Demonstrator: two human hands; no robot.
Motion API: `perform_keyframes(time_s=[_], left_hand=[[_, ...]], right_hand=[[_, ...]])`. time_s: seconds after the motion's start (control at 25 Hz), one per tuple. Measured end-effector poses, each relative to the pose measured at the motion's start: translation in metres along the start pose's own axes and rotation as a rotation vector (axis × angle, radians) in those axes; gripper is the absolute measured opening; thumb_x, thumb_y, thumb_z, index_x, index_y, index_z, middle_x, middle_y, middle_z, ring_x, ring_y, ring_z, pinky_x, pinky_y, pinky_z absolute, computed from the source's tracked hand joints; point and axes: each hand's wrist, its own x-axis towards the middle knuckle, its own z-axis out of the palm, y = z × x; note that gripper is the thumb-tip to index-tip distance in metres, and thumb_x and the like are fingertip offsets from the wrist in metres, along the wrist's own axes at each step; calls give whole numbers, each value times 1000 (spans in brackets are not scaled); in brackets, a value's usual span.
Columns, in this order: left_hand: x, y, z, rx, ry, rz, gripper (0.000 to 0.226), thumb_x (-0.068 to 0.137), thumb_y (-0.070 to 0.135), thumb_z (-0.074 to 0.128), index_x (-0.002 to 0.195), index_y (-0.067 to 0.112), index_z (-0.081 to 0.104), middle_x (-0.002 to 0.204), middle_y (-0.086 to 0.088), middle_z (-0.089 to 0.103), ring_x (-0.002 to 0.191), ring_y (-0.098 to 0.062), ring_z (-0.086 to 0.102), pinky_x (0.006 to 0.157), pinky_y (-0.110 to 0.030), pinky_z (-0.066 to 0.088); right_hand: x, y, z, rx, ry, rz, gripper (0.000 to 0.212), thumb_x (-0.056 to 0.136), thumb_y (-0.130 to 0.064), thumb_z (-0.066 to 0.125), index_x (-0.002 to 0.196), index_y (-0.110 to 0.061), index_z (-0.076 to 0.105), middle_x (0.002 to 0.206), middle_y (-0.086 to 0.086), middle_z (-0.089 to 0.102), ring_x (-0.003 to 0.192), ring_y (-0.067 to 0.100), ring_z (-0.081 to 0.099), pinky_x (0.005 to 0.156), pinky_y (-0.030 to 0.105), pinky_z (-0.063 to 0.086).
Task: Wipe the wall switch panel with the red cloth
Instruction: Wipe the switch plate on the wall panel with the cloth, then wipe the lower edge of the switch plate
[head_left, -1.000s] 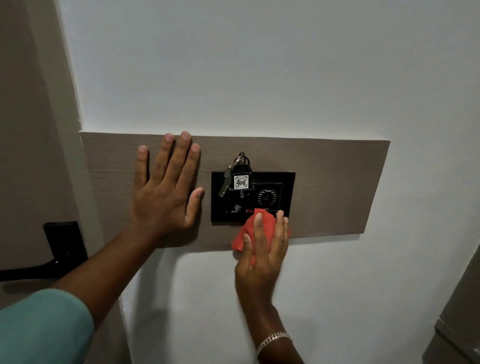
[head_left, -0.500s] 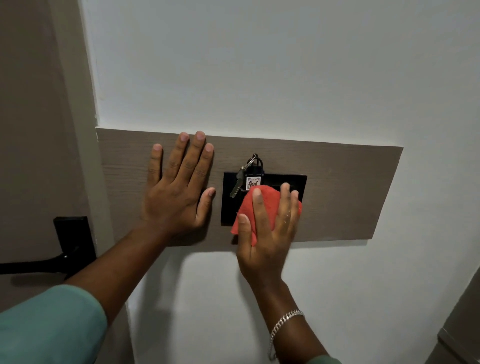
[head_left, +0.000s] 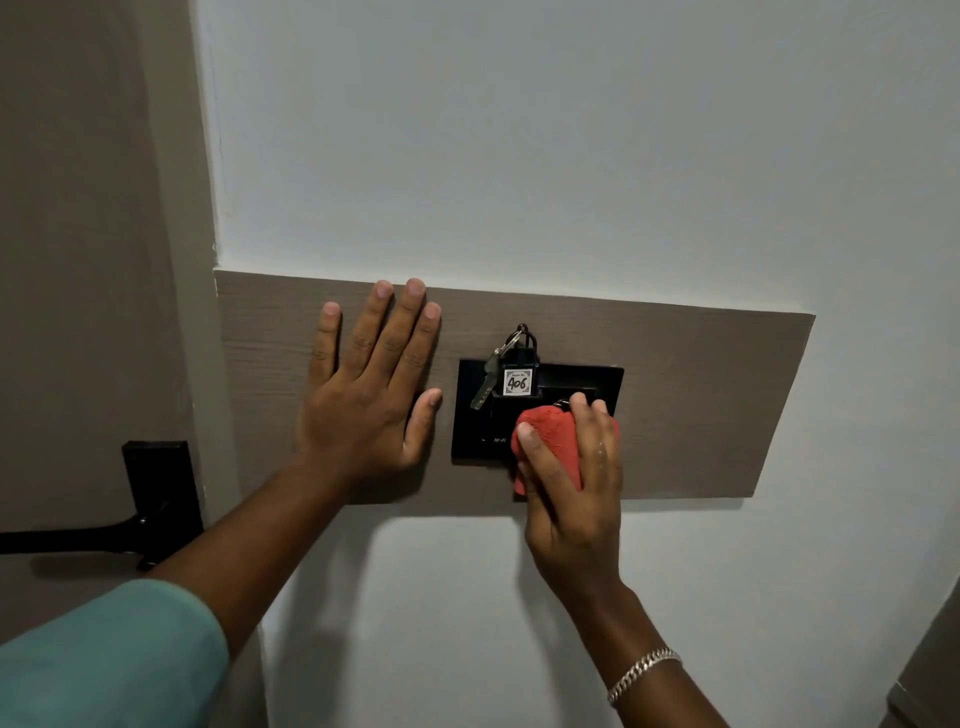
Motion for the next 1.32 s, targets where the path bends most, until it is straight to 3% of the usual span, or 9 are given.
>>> perform_keyframes(time_s=[0.08, 0.28, 0.52, 0.76, 0.84, 1.0, 1.08, 1.16, 1.32], left_hand=[[-1, -1, 0, -9, -7, 2, 72, 92, 42, 41, 153, 9, 22, 161, -12, 18, 150, -29, 12, 118, -59, 14], [-1, -1, -1, -14, 5, 5, 72, 91, 41, 42, 153, 9, 22, 161, -12, 19, 150, -29, 12, 119, -58, 14], [-1, -1, 2, -18, -7, 0, 73, 91, 42, 40, 153, 10, 20, 161, -12, 17, 151, -28, 10, 119, -58, 13], [3, 10, -16, -126, -154, -78, 78, 89, 38, 44, 154, 10, 13, 164, -13, 11, 151, -28, 3, 120, -58, 6], [-2, 34, -37, -338, -148, -269, 78, 85, 32, 50, 152, 5, 19, 163, -17, 13, 151, -29, 6, 120, -55, 9], [-36, 142, -88, -1072, 58, -745, 52, 84, 31, 56, 129, 8, 45, 131, -13, 52, 121, -25, 50, 101, -43, 43], [-33, 194, -103, -1596, -249, -969, 52, 84, 40, 64, 128, 18, 47, 125, -5, 60, 112, -12, 60, 90, -29, 53], [-26, 249, -99, -1960, -614, -1158, 47, 85, 36, 68, 126, 16, 57, 121, -11, 68, 109, -18, 67, 86, -32, 56], [-28, 344, -77, -2100, -863, -1457, 44, 88, 30, 64, 124, 5, 60, 117, -21, 70, 106, -35, 68, 92, -50, 55]], right_hand=[[10, -15, -1, 71, 64, 90, 44, 94, -11, 62, 136, -20, 52, 154, 17, 32, 148, 39, 27, 115, 61, 34], [16, -12, 3, -74, -56, -158, 42, 99, -23, 56, 140, -28, 47, 153, 13, 35, 150, 34, 23, 113, 63, 34], [33, -2, -12, 59, -23, 118, 41, 97, -18, 54, 138, -24, 52, 158, 11, 31, 151, 35, 22, 120, 56, 27], [43, 11, -40, 57, -215, 180, 44, 96, -10, 53, 137, -26, 54, 159, 10, 34, 152, 32, 19, 119, 56, 29], [43, 14, -60, 135, -277, 210, 42, 99, -16, 49, 139, -28, 51, 161, 7, 31, 152, 26, 19, 121, 49, 28], [17, 8, -111, 315, -357, 268, 57, 100, -22, 49, 151, -35, 27, 163, -2, 24, 153, 13, 16, 125, 34, 22], [-4, 11, -134, 379, -390, 328, 68, 97, -18, 52, 152, -37, 18, 163, -4, 24, 153, 11, 18, 124, 31, 23], [-32, 32, -163, 402, -456, 434, 81, 89, -14, 59, 152, -38, 14, 163, -8, 24, 151, 9, 22, 123, 31, 27], [-75, 104, -234, 473, -398, 914, 84, 80, -32, 70, 149, -37, 24, 152, -18, 39, 137, -3, 41, 112, 23, 40]])
